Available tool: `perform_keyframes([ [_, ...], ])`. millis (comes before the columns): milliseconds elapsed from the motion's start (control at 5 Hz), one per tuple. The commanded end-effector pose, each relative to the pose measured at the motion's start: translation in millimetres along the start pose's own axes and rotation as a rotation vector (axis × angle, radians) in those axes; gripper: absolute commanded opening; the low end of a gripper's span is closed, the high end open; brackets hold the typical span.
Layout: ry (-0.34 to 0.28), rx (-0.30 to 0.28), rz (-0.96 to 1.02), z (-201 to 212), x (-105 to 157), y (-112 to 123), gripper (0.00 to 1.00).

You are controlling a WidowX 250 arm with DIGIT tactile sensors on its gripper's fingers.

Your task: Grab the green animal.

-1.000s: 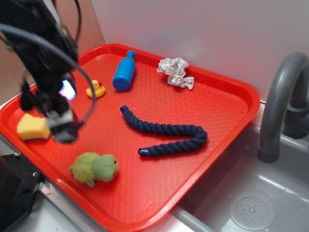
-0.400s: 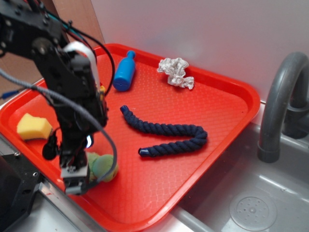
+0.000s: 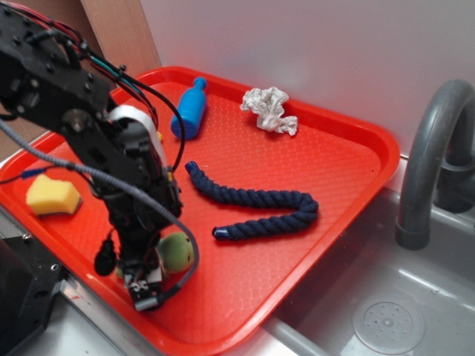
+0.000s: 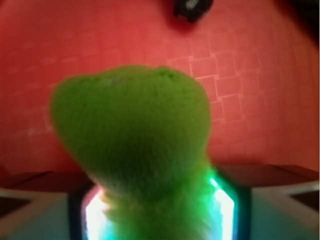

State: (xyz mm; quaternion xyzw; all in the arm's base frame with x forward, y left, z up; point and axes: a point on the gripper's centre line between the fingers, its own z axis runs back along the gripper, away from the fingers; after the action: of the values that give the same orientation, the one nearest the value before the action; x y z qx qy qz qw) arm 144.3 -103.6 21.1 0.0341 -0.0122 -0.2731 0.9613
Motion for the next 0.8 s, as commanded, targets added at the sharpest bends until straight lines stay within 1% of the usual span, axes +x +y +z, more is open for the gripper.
perform_keyframes([
  [0,0.02,0.124,0.252,40.3,-0.4,31.3,0.0],
  [200,0.061,0.185,0.499,88.5,10.1,74.0,0.0],
  [400,0.048,0.189,0.754,137.9,12.2,98.2,0.0],
  [600,0.02,0.117,0.979,186.0,0.3,111.9,0.0],
])
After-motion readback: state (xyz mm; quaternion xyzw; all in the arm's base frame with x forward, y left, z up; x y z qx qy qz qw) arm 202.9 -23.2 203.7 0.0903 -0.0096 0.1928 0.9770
